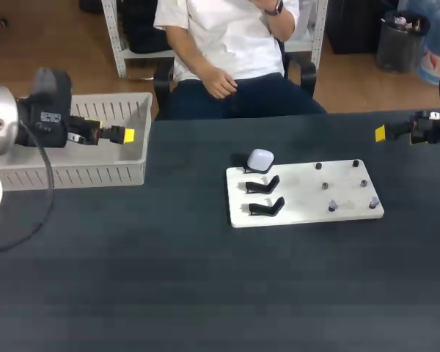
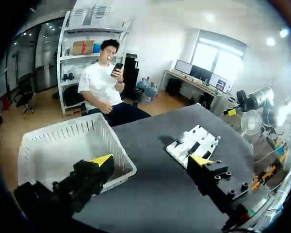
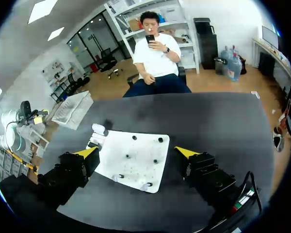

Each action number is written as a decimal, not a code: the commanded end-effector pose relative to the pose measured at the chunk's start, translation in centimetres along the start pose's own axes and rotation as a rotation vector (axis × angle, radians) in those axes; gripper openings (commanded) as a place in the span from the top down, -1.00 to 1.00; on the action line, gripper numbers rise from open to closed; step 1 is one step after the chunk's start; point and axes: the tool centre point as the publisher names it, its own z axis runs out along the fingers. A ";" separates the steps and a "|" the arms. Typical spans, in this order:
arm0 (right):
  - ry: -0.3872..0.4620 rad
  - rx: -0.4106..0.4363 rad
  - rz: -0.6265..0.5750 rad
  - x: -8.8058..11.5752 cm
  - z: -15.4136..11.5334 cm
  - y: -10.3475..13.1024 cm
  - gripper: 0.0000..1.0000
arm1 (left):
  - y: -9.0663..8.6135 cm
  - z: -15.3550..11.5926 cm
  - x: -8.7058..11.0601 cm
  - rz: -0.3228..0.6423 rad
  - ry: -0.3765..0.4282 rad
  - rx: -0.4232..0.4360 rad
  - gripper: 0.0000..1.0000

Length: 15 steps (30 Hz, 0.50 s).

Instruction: Pick up each earbud case from the left stands, insert the matching earbuds, close the lid, and place the case in the box.

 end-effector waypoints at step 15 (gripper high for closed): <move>0.000 0.001 -0.001 0.0 0.0 0.0 -1.00 | -1.0 1.3 0.1 0.533 -0.391 0.417 -1.00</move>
